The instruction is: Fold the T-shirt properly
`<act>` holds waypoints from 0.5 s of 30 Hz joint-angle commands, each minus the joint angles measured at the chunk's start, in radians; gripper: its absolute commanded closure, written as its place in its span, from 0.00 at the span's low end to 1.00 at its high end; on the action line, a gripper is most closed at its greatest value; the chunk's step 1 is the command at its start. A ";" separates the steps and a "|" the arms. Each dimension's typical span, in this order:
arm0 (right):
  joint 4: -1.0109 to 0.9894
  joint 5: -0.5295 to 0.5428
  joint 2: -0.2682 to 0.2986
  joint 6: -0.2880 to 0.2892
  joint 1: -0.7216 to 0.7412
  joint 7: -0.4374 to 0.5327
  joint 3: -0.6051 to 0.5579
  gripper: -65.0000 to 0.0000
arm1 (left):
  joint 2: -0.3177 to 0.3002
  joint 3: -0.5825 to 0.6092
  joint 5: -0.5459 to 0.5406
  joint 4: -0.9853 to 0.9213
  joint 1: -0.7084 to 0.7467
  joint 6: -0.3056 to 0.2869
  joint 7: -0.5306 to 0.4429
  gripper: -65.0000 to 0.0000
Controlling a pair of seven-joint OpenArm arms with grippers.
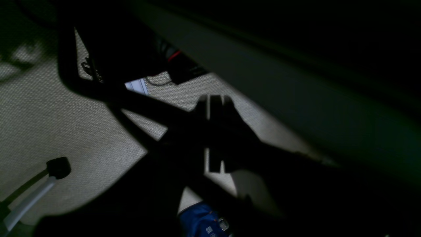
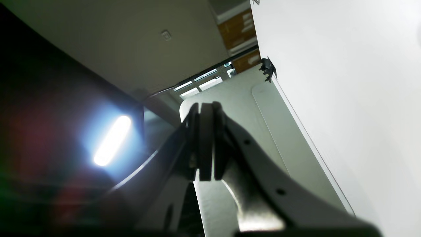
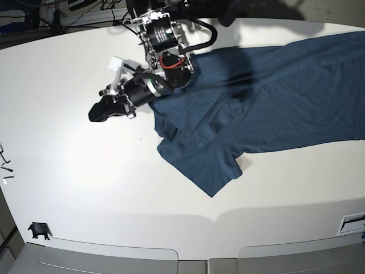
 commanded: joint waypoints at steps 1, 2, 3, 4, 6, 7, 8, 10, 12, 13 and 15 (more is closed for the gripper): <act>0.019 -0.033 -0.007 -0.004 0.015 -0.010 -0.022 1.00 | 0.013 0.002 0.005 0.002 0.010 -0.030 -0.001 1.00; 0.019 -0.033 -0.007 -0.022 0.015 -0.010 -0.043 1.00 | 0.013 0.002 0.005 0.002 0.010 -0.030 -0.001 1.00; 0.019 -0.033 -0.007 -0.045 0.015 -0.010 -0.067 1.00 | 0.013 0.002 0.005 0.002 0.010 -0.030 -0.001 1.00; 0.019 -0.033 -0.007 -0.074 0.015 -0.010 -0.090 1.00 | 0.013 0.002 0.005 0.002 0.010 -0.030 -0.001 1.00; 0.019 -0.033 -0.007 -0.150 0.015 -0.077 -0.126 1.00 | 0.013 0.002 0.005 0.002 0.010 -0.030 -0.001 1.00; 0.019 -0.033 -0.007 -0.202 0.015 -0.167 -0.138 1.00 | 0.013 0.002 0.005 0.002 0.010 -0.030 -0.001 1.00; 0.019 -0.033 -0.007 -0.257 0.015 -0.270 -0.145 1.00 | 0.013 0.002 0.005 0.002 0.010 -0.030 -0.001 1.00; 0.019 -0.033 -0.007 -0.368 0.015 -0.489 -0.143 1.00 | 0.013 0.002 0.005 0.002 0.010 -0.030 -0.001 1.00; 0.019 -0.033 -0.007 -0.452 0.016 -0.725 -0.133 1.00 | 0.013 0.002 0.002 0.002 0.011 -0.030 -0.001 1.00; 0.019 -0.085 -0.007 -0.476 0.016 -0.853 -0.126 1.00 | 0.013 0.002 0.002 0.002 0.011 -0.030 -0.001 1.00; 0.019 -0.242 -0.007 -0.485 0.016 -1.108 -0.108 1.00 | 0.013 0.002 0.002 0.002 0.011 -0.030 -0.001 1.00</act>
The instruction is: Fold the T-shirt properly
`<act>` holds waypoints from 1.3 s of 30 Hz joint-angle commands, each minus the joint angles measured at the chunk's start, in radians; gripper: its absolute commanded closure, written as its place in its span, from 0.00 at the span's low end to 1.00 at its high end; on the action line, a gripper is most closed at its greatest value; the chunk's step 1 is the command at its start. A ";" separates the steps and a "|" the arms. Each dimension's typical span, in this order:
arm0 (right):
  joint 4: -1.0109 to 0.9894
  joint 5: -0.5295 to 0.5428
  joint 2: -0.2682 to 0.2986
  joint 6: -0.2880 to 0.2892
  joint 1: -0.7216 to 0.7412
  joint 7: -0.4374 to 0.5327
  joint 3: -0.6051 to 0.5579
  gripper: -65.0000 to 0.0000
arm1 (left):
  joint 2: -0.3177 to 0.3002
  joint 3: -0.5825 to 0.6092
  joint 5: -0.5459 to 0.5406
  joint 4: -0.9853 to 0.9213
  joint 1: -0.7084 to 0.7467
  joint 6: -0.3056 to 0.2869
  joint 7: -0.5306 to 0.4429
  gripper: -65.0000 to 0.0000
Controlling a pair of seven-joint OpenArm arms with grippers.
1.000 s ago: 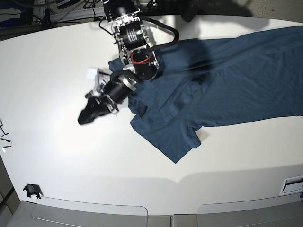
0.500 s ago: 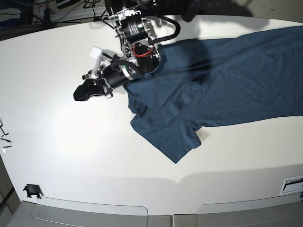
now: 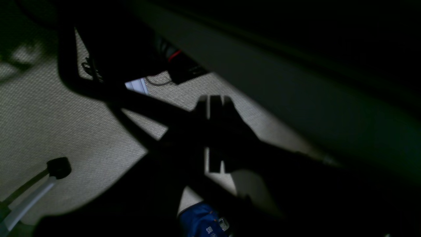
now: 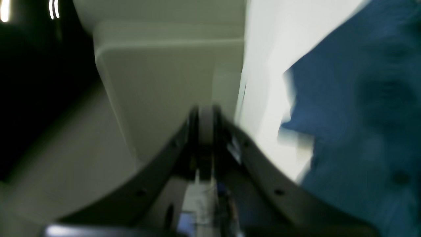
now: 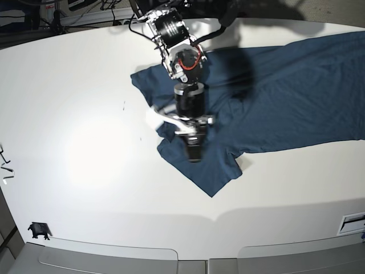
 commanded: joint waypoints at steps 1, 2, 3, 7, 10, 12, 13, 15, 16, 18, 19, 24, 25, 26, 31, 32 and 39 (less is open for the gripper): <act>0.019 -0.069 -0.008 0.033 0.018 -0.090 0.009 1.00 | 0.013 0.002 -0.001 0.002 0.011 -0.030 -0.001 1.00; 0.019 -0.146 -0.008 0.053 0.019 -0.215 0.018 1.00 | 0.013 0.002 -0.001 0.002 0.011 -0.030 -0.001 1.00; 0.019 -0.220 -0.008 0.087 0.019 -0.334 0.026 1.00 | 0.013 0.002 -0.001 0.002 0.011 -0.030 -0.001 1.00; 0.019 -0.428 -0.008 0.307 0.019 -0.779 0.053 1.00 | 0.013 0.002 -0.001 0.002 0.011 -0.030 -0.001 1.00; 0.019 -0.447 -0.008 0.495 0.019 -1.073 0.060 1.00 | 0.013 0.002 -0.001 0.002 0.011 -0.030 -0.001 1.00; 0.019 -0.447 -0.008 0.595 0.022 -1.231 0.061 1.00 | 0.013 0.002 -0.001 0.002 0.011 -0.030 -0.001 1.00; 0.019 -0.446 -0.008 0.622 0.021 -1.293 0.064 1.00 | 0.013 0.002 -0.001 0.002 0.011 -0.030 -0.002 1.00; 0.019 -0.425 -0.008 0.632 0.022 -1.398 0.065 1.00 | 0.013 0.002 -0.001 0.002 0.011 -0.030 -0.002 1.00; 0.019 -0.412 -0.008 0.632 0.022 -1.436 0.066 1.00 | 0.013 0.002 -0.001 0.002 0.011 -0.030 -0.002 1.00; 0.019 -0.396 -0.008 0.632 0.022 -1.463 0.066 1.00 | 0.013 0.002 -0.001 0.002 0.011 -0.030 -0.002 1.00; 0.019 -0.389 -0.008 0.632 0.022 -1.459 0.066 1.00 | 0.013 0.002 -0.001 0.002 0.011 -0.030 -0.002 1.00; 0.019 -0.312 -0.008 0.633 0.022 -1.116 0.066 1.00 | 0.013 0.002 -0.001 0.002 0.011 -0.030 -0.002 1.00; 0.019 -0.288 -0.008 0.633 0.021 -0.966 0.066 1.00 | 0.013 0.002 -0.001 0.002 0.011 -0.030 -0.002 1.00; 0.019 -0.254 -0.008 0.633 0.021 -0.797 0.065 1.00 | 0.013 0.002 -0.001 0.002 0.011 -0.030 -0.002 1.00; 0.019 -0.019 -0.008 0.636 0.022 -0.011 0.031 1.00 | 0.013 0.002 -0.001 0.002 0.011 -0.030 -0.004 1.00; 0.019 -0.001 -0.008 0.636 0.022 0.106 0.027 1.00 | 0.013 0.002 -0.001 0.002 0.011 -0.030 -0.004 1.00; 0.019 -0.053 -0.008 0.635 0.021 0.506 0.028 1.00 | 0.013 0.002 -0.001 0.002 0.011 -0.030 -0.004 1.00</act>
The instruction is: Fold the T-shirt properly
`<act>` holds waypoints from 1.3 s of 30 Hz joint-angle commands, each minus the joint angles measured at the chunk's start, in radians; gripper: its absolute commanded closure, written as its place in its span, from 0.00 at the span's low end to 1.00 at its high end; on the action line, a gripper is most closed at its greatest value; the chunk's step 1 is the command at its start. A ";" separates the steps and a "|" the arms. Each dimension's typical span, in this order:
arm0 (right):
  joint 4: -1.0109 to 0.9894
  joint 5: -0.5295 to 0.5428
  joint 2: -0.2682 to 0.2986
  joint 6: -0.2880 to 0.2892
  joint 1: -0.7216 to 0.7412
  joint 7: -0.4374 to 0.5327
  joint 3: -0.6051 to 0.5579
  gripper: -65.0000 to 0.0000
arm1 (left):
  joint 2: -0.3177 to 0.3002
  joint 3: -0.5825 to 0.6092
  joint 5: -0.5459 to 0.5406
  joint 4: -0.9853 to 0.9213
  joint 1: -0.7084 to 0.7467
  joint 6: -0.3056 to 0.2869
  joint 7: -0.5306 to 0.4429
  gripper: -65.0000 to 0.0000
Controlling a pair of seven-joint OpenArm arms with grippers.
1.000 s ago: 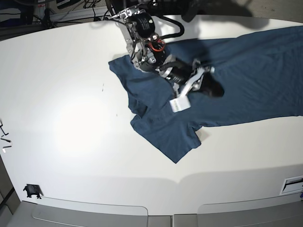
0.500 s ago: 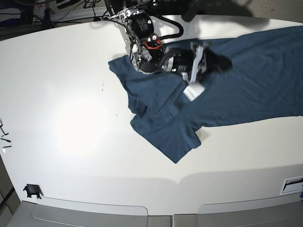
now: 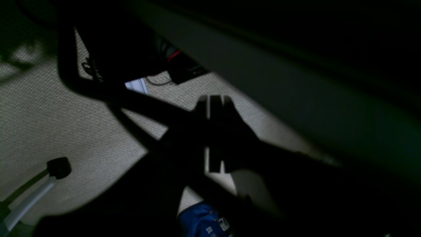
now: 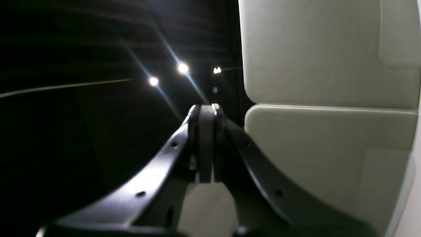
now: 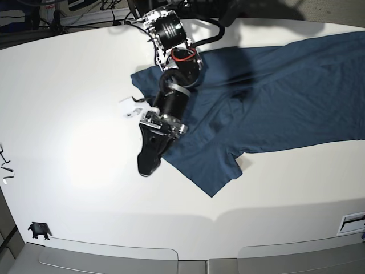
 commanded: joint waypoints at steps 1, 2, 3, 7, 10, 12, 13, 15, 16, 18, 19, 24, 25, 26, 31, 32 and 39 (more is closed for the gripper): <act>0.018 -0.046 -0.010 0.015 0.016 -0.015 0.002 1.00 | 0.013 0.002 -0.001 0.002 0.011 -0.030 -0.004 1.00; 0.018 -0.082 -0.010 0.015 0.015 -0.045 0.003 1.00 | 0.013 0.002 -0.001 0.002 0.011 -0.030 -0.004 1.00; 0.018 -0.122 -0.010 0.015 0.016 -0.102 0.003 1.00 | 0.013 0.002 -0.001 0.002 0.011 -0.030 -0.004 1.00; 0.018 -0.278 -0.010 0.039 0.016 -0.579 0.003 1.00 | 0.013 0.002 0.000 0.002 0.011 -0.030 -0.004 1.00; 0.018 -0.345 -0.010 0.053 0.019 -0.833 0.010 1.00 | 0.013 0.002 -0.001 0.002 0.011 -0.030 -0.004 1.00; 0.018 -0.371 -0.010 0.045 0.019 -0.930 0.011 1.00 | 0.013 0.002 0.000 0.002 0.011 -0.030 -0.004 1.00; 0.018 -0.362 -0.010 0.015 0.019 -0.967 0.018 1.00 | 0.013 0.002 -0.001 0.002 0.011 -0.030 -0.004 1.00; 0.018 -0.300 -0.010 -0.131 0.019 -1.026 0.039 1.00 | 0.013 0.002 -0.001 0.002 0.011 -0.030 -0.004 1.00; 0.018 -0.281 -0.010 -0.232 0.019 -1.039 0.054 1.00 | 0.013 0.002 -0.001 0.002 0.011 -0.030 -0.004 1.00; 0.018 -0.246 -0.010 -0.459 0.019 -1.045 0.088 1.00 | 0.013 0.002 -0.001 0.002 0.011 -0.030 -0.004 1.00; 0.018 -0.222 -0.010 -0.587 0.019 -1.036 0.107 1.00 | 0.013 0.002 -0.001 0.002 0.011 -0.030 -0.004 1.00; 0.018 -0.212 -0.010 -1.001 0.018 -1.046 0.207 1.00 | 0.013 0.002 -0.001 0.002 0.011 -0.030 -0.004 1.00; 0.018 -0.213 -0.010 -1.053 0.018 -1.067 0.220 1.00 | 0.013 0.002 -0.001 0.002 0.011 -0.030 -0.004 1.00; 0.018 -0.219 -0.010 -1.100 0.017 -1.090 0.229 1.00 | 0.013 0.002 -0.001 0.002 0.011 -0.030 -0.004 1.00; 0.018 -0.253 -0.010 -1.277 0.016 -1.319 0.220 1.00 | 0.013 0.002 -0.001 0.002 0.011 -0.030 -0.004 1.00; 0.018 -0.251 -0.010 -1.277 0.017 -1.418 0.220 1.00 | 0.013 0.002 0.000 0.002 0.011 -0.030 -0.004 1.00; 0.018 -0.096 -0.010 -1.202 0.019 -2.008 0.221 1.00 | 0.013 0.002 -0.001 0.002 0.011 -0.030 -0.004 1.00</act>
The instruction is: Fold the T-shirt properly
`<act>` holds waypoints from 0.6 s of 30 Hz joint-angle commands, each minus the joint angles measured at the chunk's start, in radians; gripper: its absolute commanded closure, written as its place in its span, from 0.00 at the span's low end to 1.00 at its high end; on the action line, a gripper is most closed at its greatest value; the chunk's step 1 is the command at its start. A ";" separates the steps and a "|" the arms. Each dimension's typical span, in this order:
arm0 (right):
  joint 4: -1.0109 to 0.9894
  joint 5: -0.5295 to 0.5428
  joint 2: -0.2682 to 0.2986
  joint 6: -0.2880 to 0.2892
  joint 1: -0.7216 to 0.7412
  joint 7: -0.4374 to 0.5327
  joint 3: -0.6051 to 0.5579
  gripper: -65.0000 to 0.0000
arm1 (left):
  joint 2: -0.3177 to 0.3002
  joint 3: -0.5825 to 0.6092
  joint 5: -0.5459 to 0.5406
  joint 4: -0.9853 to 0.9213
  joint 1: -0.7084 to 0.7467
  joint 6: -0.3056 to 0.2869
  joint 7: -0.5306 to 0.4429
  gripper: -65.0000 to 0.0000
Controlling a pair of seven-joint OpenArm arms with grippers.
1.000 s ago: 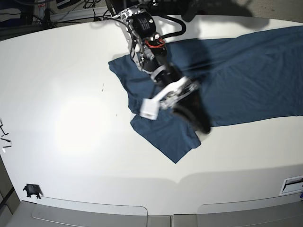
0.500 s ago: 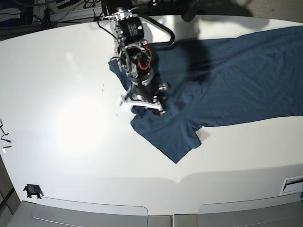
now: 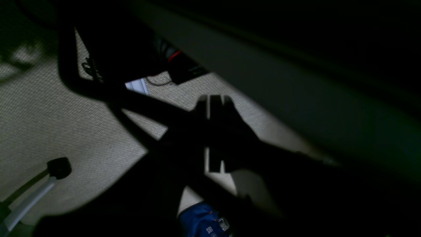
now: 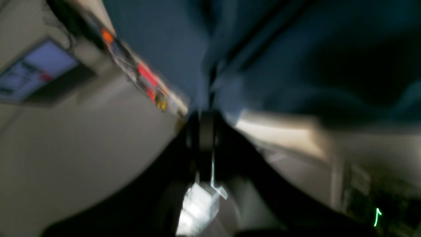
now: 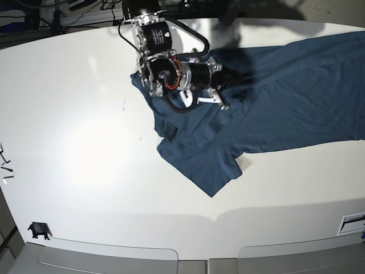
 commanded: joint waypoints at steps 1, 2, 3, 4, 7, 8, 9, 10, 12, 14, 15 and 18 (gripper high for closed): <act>0.019 0.057 -0.008 0.010 0.017 -0.021 0.000 1.00 | 0.013 0.002 -0.001 0.002 0.011 -0.030 -0.002 1.00; 0.019 0.106 -0.008 0.013 0.017 -0.023 0.000 1.00 | 0.013 0.002 -0.001 0.002 0.011 -0.030 -0.002 1.00; 0.019 0.150 -0.008 0.021 0.017 -0.007 0.000 1.00 | 0.013 0.002 -0.001 0.002 0.011 -0.030 -0.002 1.00; 0.019 0.192 -0.008 0.035 0.017 0.024 0.000 1.00 | 0.013 0.002 -0.001 0.002 0.011 -0.030 -0.002 1.00; 0.019 0.304 -0.008 0.209 0.017 0.189 0.000 1.00 | 0.013 0.002 -0.001 0.002 0.011 -0.030 -0.002 1.00; 0.019 0.336 -0.008 0.319 0.017 0.263 0.000 1.00 | 0.013 0.002 -0.001 0.002 0.011 -0.030 -0.002 1.00; 0.019 0.369 -0.008 0.454 0.017 0.333 0.000 1.00 | 0.013 0.002 -0.001 0.002 0.011 -0.030 -0.002 1.00; 0.019 0.369 -0.008 0.616 0.017 0.390 -0.001 1.00 | 0.013 0.002 -0.001 0.002 0.011 -0.030 -0.002 1.00; 0.019 0.369 -0.008 1.003 0.017 0.468 -0.006 1.00 | 0.013 0.002 -0.001 0.002 0.011 -0.030 -0.002 1.00; 0.019 0.369 -0.008 1.329 0.017 0.549 -0.014 1.00 | 0.013 0.002 -0.001 0.002 0.011 -0.030 -0.002 1.00; 0.029 0.369 -0.008 1.329 0.020 0.595 -0.018 1.00 | 0.013 0.002 -0.001 0.002 0.010 -0.030 -0.001 1.00; 0.043 0.369 -0.008 1.329 0.034 0.679 -0.015 1.00 | 0.013 0.002 0.000 0.002 0.011 -0.030 -0.005 1.00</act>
